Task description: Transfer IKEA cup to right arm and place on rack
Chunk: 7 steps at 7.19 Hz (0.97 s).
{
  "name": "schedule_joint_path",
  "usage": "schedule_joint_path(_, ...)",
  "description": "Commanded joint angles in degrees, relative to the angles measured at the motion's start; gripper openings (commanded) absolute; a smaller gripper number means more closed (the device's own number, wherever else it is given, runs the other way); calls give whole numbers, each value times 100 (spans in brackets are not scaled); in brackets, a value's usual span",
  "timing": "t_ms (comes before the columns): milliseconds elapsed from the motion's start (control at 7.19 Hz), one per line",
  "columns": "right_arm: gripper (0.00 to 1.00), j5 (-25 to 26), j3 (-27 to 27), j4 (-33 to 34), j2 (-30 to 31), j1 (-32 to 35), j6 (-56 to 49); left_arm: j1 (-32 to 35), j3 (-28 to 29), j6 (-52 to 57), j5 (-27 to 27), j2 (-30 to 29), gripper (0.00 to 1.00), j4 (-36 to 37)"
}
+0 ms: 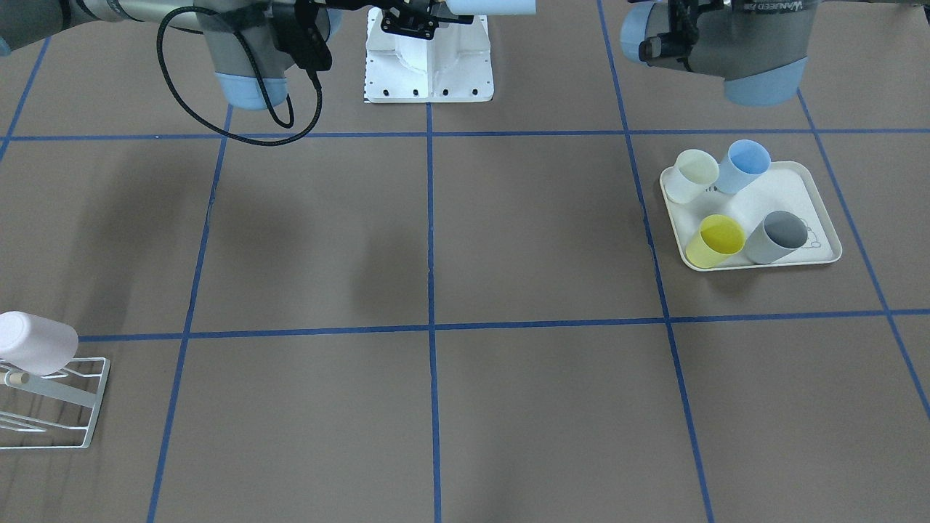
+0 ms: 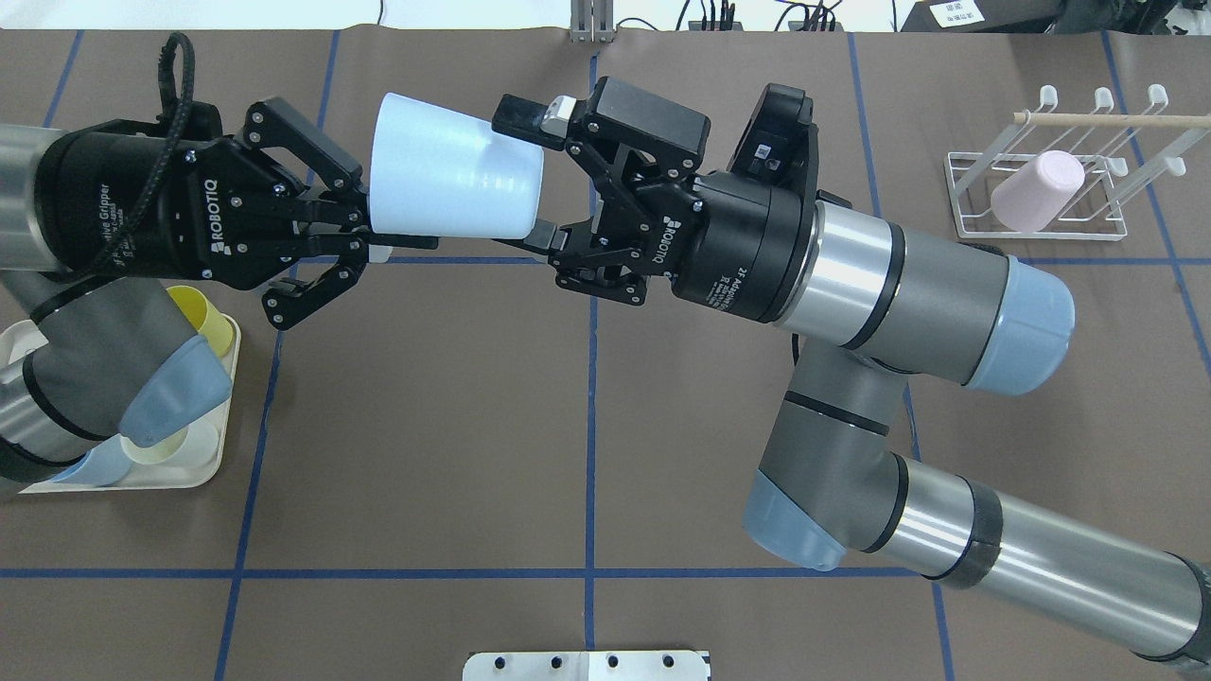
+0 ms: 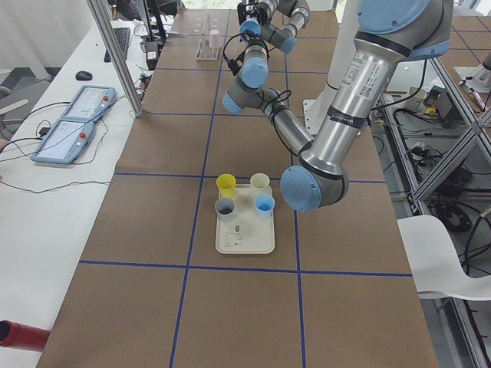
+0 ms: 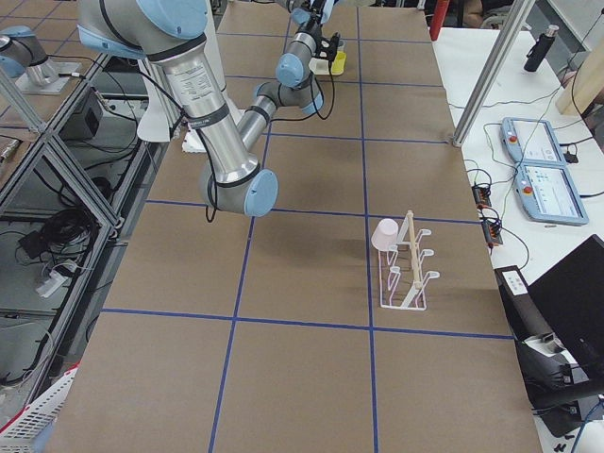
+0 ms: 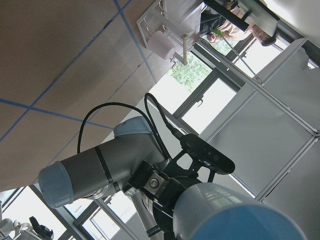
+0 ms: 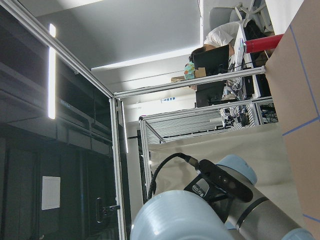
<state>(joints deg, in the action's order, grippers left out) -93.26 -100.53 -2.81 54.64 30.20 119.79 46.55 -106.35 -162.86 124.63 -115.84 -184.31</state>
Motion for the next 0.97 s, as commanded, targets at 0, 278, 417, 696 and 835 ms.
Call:
schedule_joint_path(0,47,-8,7,0,12,4,-9,-6,0,0,-9,0,0,-61)
schedule_joint_path(278,13,-17,16,-79,21,4,-26,3,-9,26,-9,0,57,-61)
schedule_joint_path(417,10,-8,7,-88,30,4,-44,3,-44,35,-9,9,100,-61)
schedule_joint_path(696,9,-8,-28,-202,73,48,-44,134,-62,148,-18,88,100,-61)
schedule_joint_path(835,10,-8,-19,-203,134,109,-35,196,17,523,-18,262,100,-17)
